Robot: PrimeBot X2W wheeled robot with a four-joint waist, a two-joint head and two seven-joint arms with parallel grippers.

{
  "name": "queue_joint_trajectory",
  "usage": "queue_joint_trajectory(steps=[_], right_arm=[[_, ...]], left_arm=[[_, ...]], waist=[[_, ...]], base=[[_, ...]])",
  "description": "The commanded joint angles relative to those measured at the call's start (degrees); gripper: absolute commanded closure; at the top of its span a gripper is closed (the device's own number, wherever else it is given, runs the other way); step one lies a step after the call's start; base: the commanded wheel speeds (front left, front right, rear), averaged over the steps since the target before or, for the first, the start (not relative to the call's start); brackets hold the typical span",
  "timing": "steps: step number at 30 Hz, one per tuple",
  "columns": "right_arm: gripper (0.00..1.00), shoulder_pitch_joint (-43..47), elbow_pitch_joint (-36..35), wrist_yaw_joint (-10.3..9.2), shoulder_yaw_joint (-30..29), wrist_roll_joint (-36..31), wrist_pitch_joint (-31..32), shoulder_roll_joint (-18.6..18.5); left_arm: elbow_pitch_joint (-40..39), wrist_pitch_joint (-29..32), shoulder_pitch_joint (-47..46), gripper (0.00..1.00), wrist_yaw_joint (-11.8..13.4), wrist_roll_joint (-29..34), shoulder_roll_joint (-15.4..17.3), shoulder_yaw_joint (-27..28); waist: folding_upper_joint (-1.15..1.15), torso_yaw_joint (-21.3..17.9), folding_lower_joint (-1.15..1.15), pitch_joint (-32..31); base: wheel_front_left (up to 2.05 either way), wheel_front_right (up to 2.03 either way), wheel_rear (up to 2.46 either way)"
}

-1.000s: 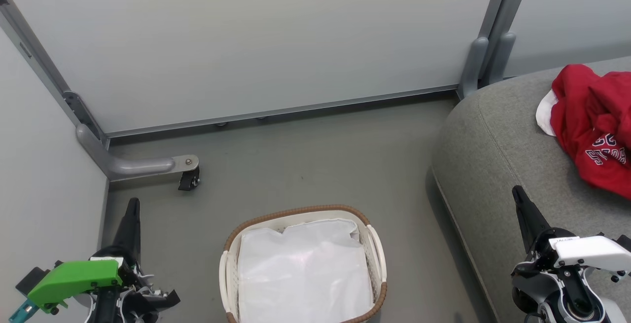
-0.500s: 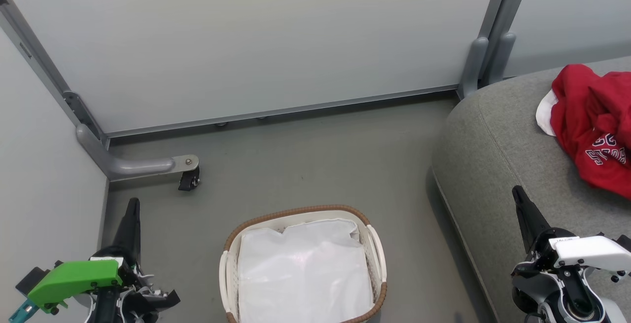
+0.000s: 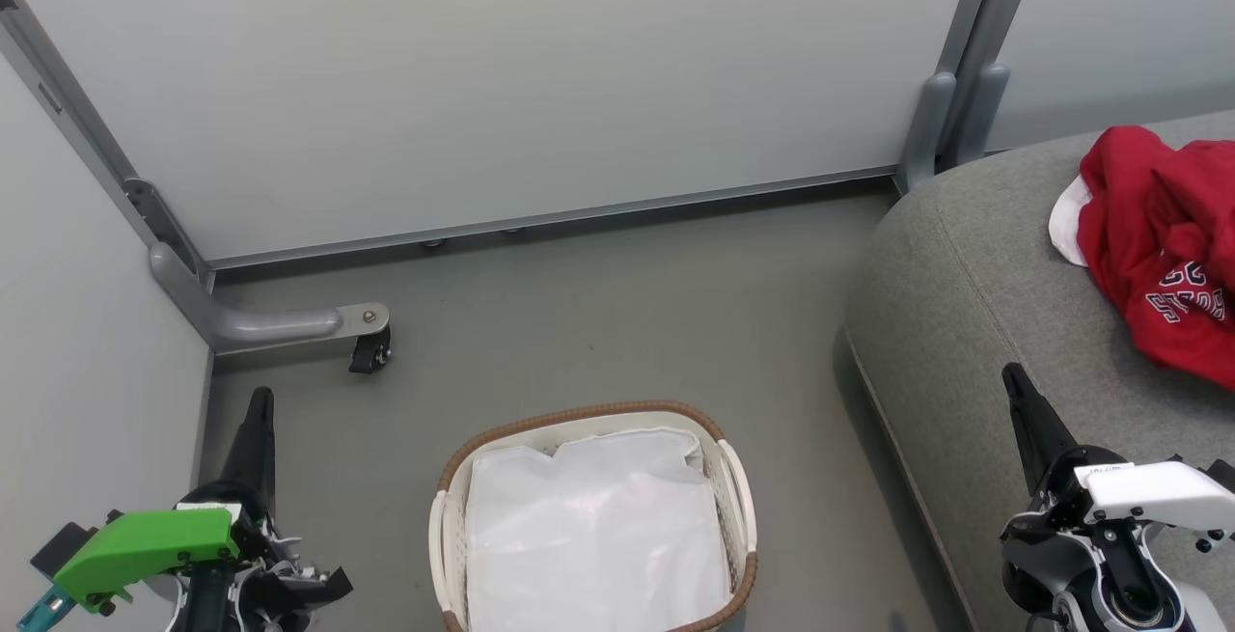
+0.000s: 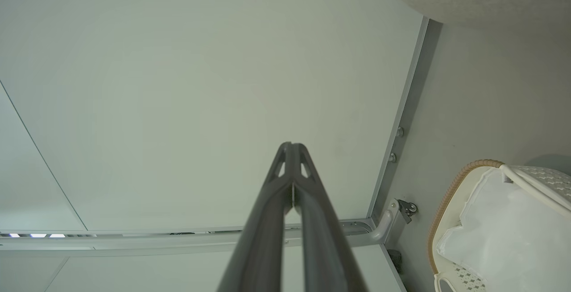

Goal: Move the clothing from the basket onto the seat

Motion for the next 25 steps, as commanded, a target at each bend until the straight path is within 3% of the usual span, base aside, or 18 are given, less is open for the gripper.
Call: queue_joint_trajectory(steps=[1, 25], right_arm=[[1.0, 0.61, -0.16, 0.0, -0.12, 0.17, 0.07, -0.34], [1.0, 0.61, -0.16, 0.0, -0.11, 0.17, 0.06, -0.34]], left_arm=[[-0.08, 0.26, -0.58, 1.0, -0.36, -0.21, 0.4, 0.14], [-0.09, 0.25, -0.58, 1.0, -0.36, -0.22, 0.39, 0.14]], waist=[[0.0, 0.0, 0.0, 0.0], [0.0, 0.0, 0.0, 0.0]], base=[[0.0, 0.0, 0.0], [0.0, 0.0, 0.0]])
